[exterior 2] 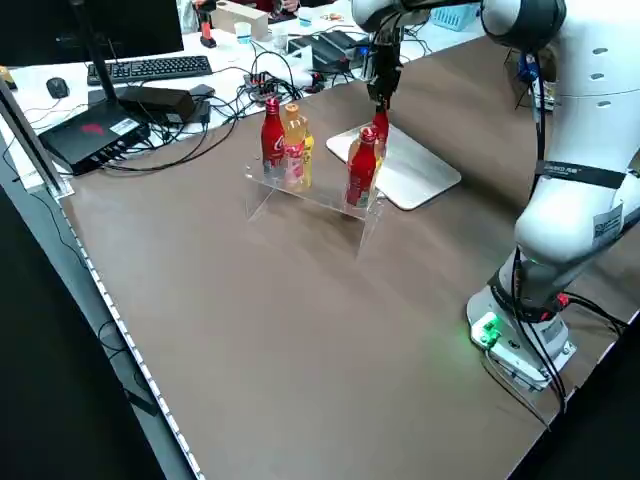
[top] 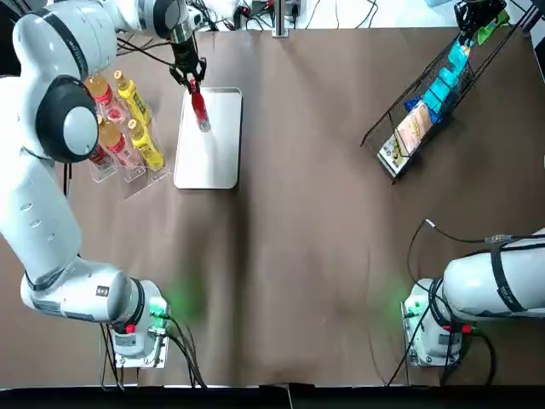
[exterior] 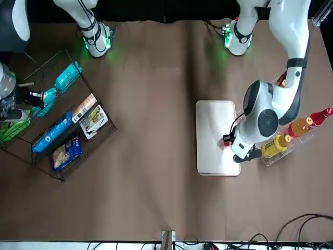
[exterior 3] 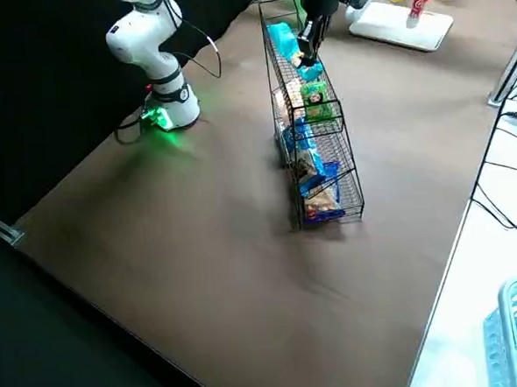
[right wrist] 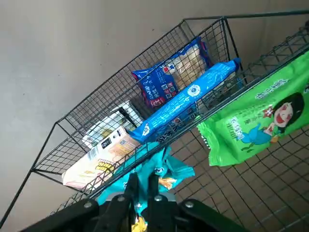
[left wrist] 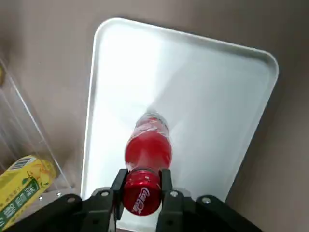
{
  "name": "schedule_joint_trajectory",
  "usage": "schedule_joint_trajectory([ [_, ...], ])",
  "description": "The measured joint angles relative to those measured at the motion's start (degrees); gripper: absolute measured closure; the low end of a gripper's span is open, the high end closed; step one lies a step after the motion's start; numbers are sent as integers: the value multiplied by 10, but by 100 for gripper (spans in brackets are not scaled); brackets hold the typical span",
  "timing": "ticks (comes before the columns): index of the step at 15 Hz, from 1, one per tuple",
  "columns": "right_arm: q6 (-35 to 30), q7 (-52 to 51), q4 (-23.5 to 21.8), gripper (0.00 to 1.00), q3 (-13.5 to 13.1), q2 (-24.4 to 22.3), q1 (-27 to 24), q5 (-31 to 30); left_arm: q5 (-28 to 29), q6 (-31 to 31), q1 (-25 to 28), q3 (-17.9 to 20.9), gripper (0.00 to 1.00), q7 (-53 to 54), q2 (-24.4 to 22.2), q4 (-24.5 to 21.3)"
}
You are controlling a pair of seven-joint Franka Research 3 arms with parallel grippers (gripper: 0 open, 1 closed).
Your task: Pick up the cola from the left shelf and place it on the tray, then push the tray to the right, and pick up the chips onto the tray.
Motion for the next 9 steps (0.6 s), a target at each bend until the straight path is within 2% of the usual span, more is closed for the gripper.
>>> schedule_joint_trajectory([
  [2,0,0,0,91,0,0,0,0,1,0,0,-2,67,0,1,3],
  [3,0,0,0,91,0,1,0,0,1,0,0,-2,60,0,1,4],
  [6,0,0,1,91,0,1,1,0,1,-2,6,-3,33,0,-8,12],
  [9,-1,0,4,91,1,1,3,0,3,-28,37,-2,6,28,-38,15],
])
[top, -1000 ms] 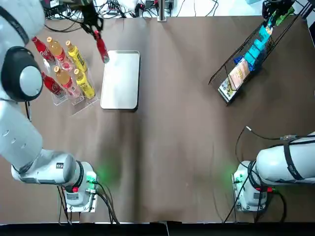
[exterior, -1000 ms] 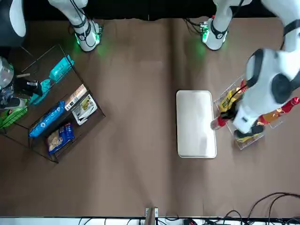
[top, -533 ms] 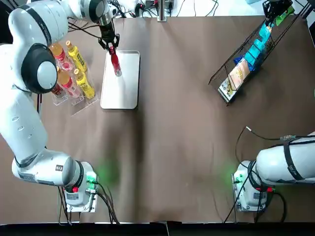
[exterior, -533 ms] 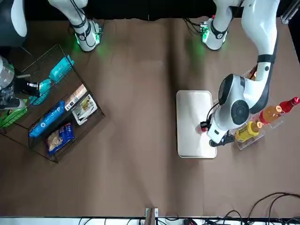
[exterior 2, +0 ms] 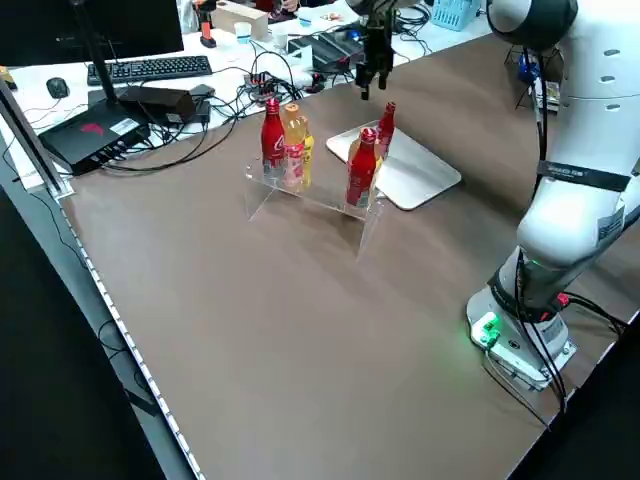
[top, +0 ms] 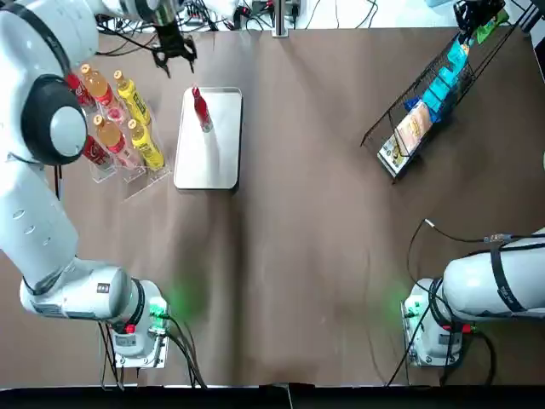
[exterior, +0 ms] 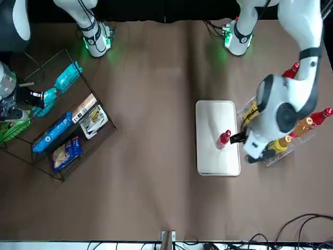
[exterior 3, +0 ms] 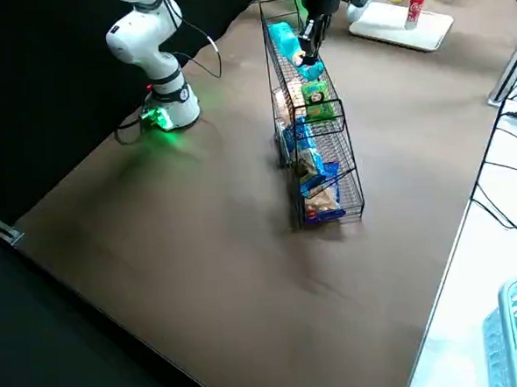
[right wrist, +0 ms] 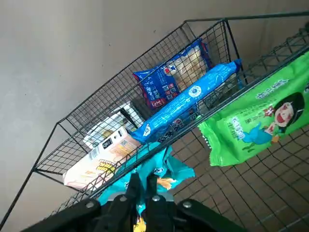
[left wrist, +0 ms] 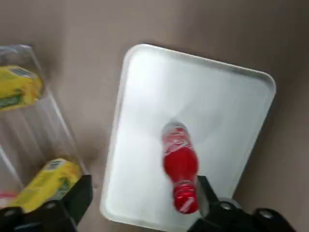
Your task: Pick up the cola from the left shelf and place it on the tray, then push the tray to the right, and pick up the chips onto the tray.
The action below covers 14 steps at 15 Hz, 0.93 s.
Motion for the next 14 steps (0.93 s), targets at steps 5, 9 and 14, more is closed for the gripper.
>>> schedule_joint_trajectory([
  [5,-55,0,61,93,3,0,3,18,9,6,57,8,0,91,26,-26],
  [9,-57,0,78,93,9,0,8,80,37,132,52,7,0,91,73,-94],
  [14,-57,1,78,93,11,0,24,171,37,219,53,8,7,89,89,-163],
])
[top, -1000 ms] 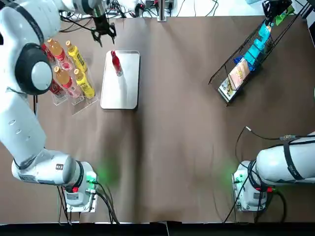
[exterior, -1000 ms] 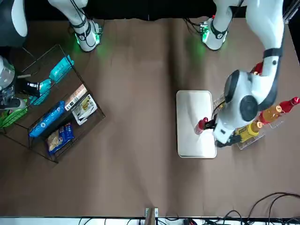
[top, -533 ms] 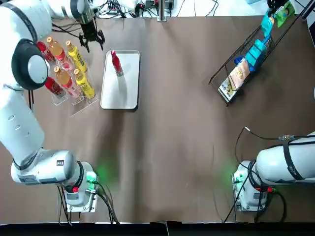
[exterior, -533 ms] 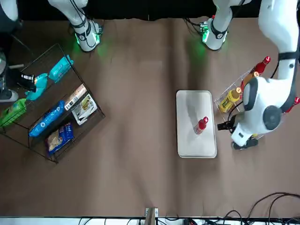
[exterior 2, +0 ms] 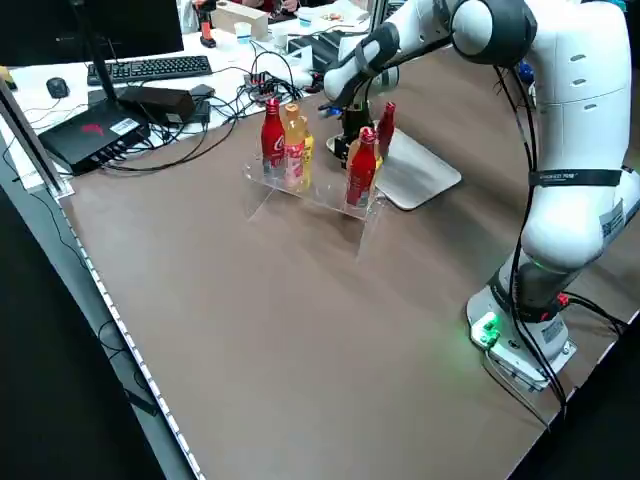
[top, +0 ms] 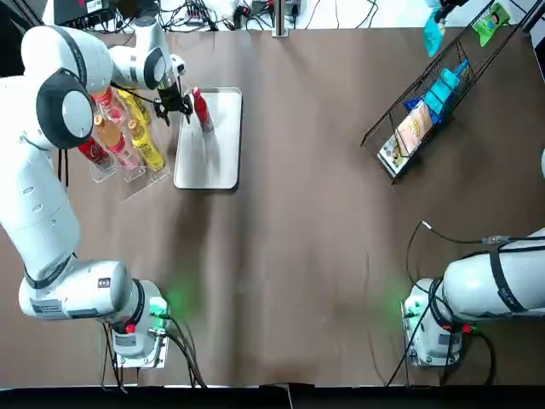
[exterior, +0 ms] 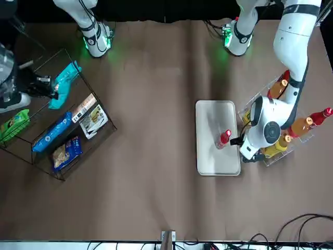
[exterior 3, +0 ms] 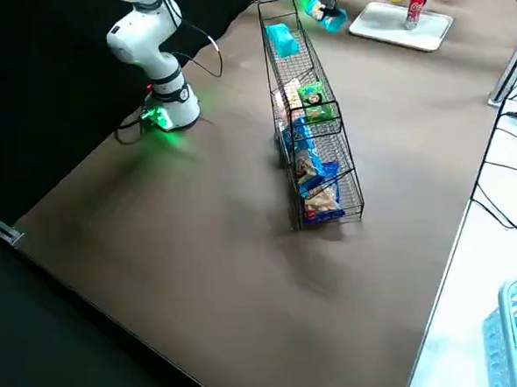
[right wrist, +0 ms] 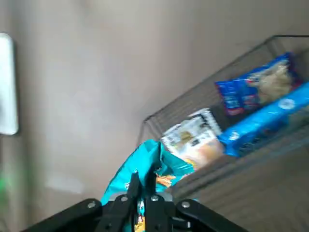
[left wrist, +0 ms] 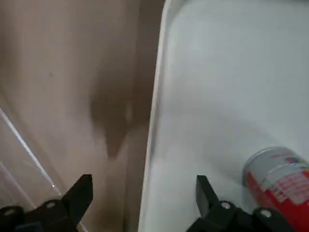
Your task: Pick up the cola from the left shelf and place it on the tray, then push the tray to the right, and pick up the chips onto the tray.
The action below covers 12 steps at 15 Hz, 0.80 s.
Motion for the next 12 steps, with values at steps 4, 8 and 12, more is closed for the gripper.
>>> schedule_joint_trajectory([
  [4,3,32,0,93,2,9,65,10,0,1,0,2,42,-2,0,-23],
  [8,6,48,-3,93,3,46,112,10,0,2,-1,1,67,-7,-2,-24],
  [12,6,48,-14,93,3,93,135,10,1,0,-2,0,93,-3,-5,-25],
])
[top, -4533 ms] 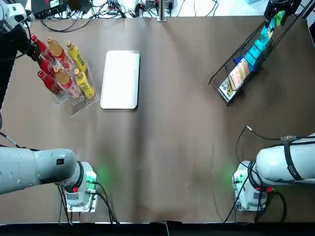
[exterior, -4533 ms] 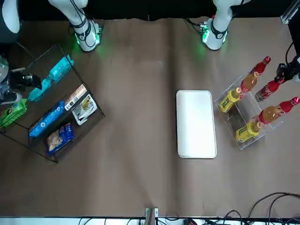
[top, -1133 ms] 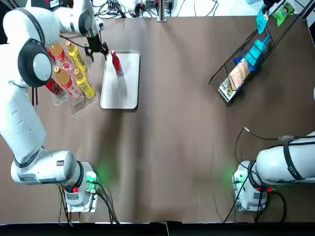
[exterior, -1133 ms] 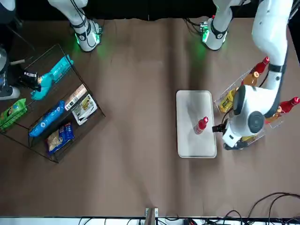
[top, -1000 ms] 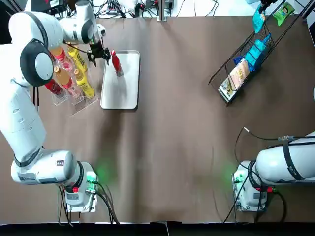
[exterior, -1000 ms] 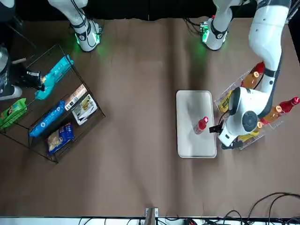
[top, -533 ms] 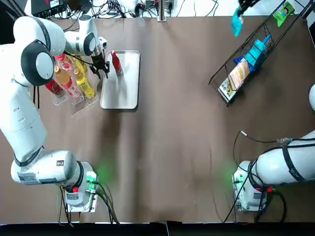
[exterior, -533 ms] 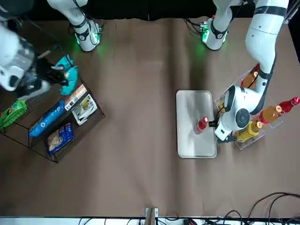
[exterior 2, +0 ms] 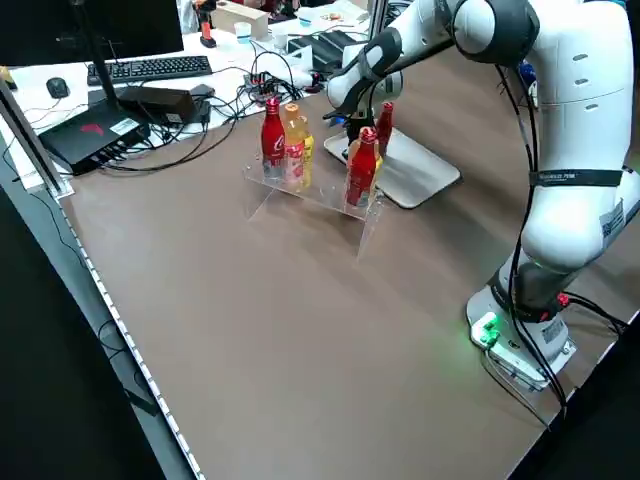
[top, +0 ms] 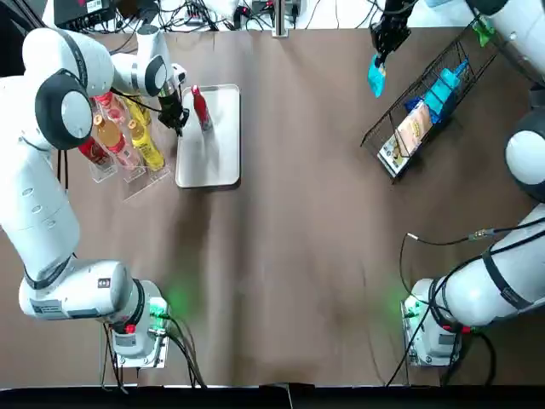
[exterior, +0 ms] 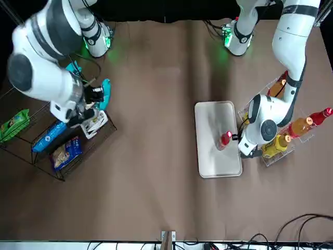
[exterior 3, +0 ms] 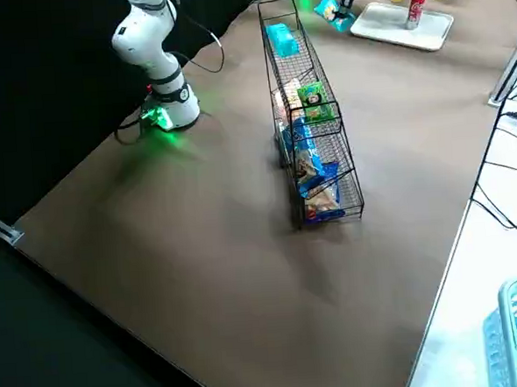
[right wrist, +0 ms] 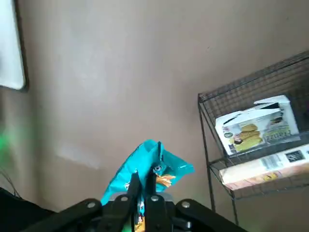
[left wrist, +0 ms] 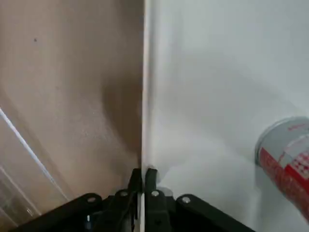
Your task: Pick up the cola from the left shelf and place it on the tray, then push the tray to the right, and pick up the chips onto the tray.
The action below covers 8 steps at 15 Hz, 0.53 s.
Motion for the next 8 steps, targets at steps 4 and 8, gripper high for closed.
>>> schedule_joint_trajectory([
  [4,20,0,-2,93,0,44,13,0,0,4,-1,0,93,0,0,1],
  [8,58,-6,-6,93,0,94,16,-2,-11,10,-51,-5,93,-44,6,25],
])
